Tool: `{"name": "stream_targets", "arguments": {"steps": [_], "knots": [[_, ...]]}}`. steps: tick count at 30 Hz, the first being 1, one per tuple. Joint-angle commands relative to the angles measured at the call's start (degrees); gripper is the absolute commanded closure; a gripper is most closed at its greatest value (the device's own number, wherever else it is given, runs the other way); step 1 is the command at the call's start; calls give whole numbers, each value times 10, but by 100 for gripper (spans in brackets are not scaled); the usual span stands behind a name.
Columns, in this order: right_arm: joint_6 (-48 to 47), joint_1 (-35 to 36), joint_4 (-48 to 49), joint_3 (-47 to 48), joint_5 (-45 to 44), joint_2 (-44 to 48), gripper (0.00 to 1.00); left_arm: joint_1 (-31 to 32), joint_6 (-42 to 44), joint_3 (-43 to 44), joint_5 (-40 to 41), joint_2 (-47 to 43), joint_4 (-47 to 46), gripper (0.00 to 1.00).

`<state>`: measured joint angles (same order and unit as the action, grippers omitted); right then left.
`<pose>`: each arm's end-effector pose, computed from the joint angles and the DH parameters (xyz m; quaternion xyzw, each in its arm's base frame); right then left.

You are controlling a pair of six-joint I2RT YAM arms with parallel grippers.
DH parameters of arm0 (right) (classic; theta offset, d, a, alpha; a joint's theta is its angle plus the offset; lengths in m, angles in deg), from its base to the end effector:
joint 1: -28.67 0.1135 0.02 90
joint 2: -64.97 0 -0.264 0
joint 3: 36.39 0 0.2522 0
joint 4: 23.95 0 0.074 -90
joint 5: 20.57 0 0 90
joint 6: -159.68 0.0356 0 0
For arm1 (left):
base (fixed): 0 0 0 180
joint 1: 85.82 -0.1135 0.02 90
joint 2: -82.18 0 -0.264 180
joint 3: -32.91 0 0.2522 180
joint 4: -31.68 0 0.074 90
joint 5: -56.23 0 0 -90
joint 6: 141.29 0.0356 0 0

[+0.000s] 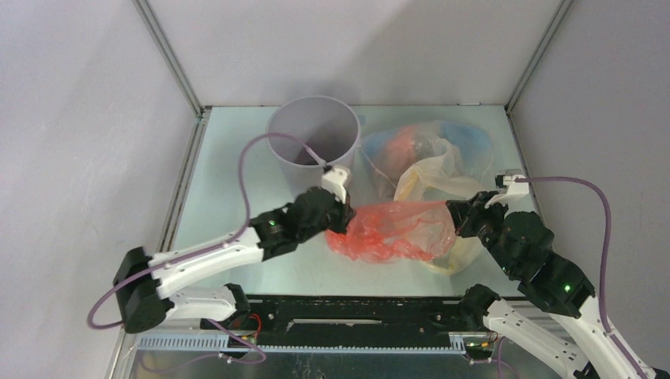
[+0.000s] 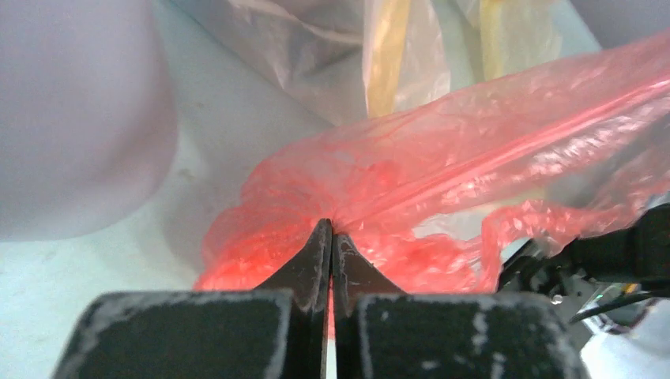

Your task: Put the trash bags into the trash bin

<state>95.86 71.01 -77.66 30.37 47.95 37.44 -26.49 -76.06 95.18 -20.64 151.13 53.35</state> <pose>0.0716 0.0476 0.3682 0.0038 0.7851 0.2169 0.5802 0.1453 -0.2292 0.2789 0.1975 0.8320 -0.2681 0.4438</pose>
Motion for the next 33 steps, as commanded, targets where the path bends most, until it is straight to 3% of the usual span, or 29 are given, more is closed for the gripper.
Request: {"name": "stream_targets", "arguments": {"steps": [1,5,8,9,10,12,19,21,27,28,33], "knots": [[-11,-13,45,17,-52,-5,100,-48,32,127,7,-69,198,100],[-34,-19,77,18,1,-27,99,-63,41,211,-34,-87,277,100],[-54,-20,77,17,40,-42,89,-72,32,238,-108,-74,292,100],[-61,-20,71,17,52,-44,80,-72,26,242,-125,-67,293,100],[-68,-20,65,17,64,-45,60,-73,18,244,-138,-60,293,99],[-84,-19,59,17,88,-48,50,-74,5,243,-152,-50,287,99],[-133,7,86,11,204,-37,44,-78,-22,252,-195,-13,258,100],[-142,32,106,-2,209,-33,48,-81,-32,260,-204,-2,253,100],[-168,124,203,-82,163,-38,96,-84,-49,279,-236,21,247,100],[-169,138,226,-100,147,-39,100,-85,-51,281,-239,23,247,100],[-185,189,376,-204,116,-46,100,-89,-62,287,-251,29,240,100]]}}
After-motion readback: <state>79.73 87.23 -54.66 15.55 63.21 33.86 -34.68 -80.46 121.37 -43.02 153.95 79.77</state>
